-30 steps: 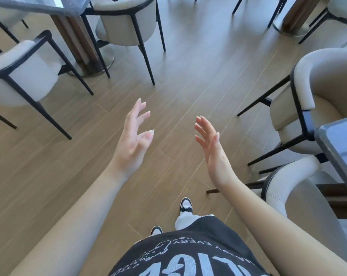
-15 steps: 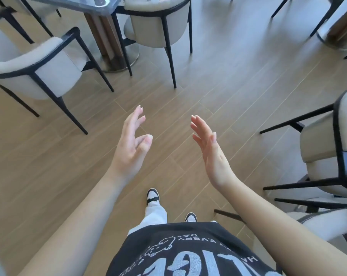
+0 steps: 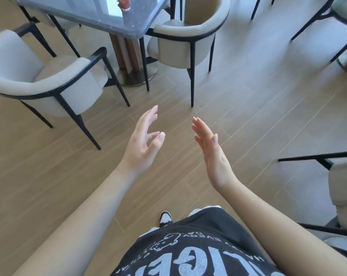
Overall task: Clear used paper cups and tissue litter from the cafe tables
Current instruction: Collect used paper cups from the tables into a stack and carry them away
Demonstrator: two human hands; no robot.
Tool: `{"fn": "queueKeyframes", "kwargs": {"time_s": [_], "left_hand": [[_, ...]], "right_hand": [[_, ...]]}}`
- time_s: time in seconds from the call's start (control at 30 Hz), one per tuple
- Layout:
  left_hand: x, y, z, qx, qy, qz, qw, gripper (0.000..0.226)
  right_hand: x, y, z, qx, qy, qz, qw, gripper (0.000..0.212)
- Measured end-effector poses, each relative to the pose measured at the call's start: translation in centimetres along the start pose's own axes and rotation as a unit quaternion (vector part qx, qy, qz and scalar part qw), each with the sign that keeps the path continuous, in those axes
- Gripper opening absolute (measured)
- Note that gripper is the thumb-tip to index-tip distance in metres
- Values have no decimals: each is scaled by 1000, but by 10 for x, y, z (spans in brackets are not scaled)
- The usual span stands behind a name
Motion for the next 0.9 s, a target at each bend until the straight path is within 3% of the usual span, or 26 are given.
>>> {"fn": "queueKeyframes", "kwargs": {"time_s": [0.3, 0.53, 0.9], "left_hand": [[-11, -18, 96, 18, 6, 17, 1000, 65], [-16, -32, 168, 70, -21, 26, 997, 69], [-39, -104, 262, 65, -6, -13, 998, 66]], "right_hand": [[6, -41, 111, -21, -8, -14, 1000, 83], [3, -80, 202, -59, -6, -9, 998, 79], [-13, -63, 341, -82, -24, -16, 996, 71]]}}
Point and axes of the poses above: each hand's wrist, its own z-axis towards the middle knuckle, its own y-axis out of the palm, x = y × z, the point moved 4 cm from there along z, towards the middle knuckle, and after that the axes turned 8 degrees about -x, right-handed, at the moved point
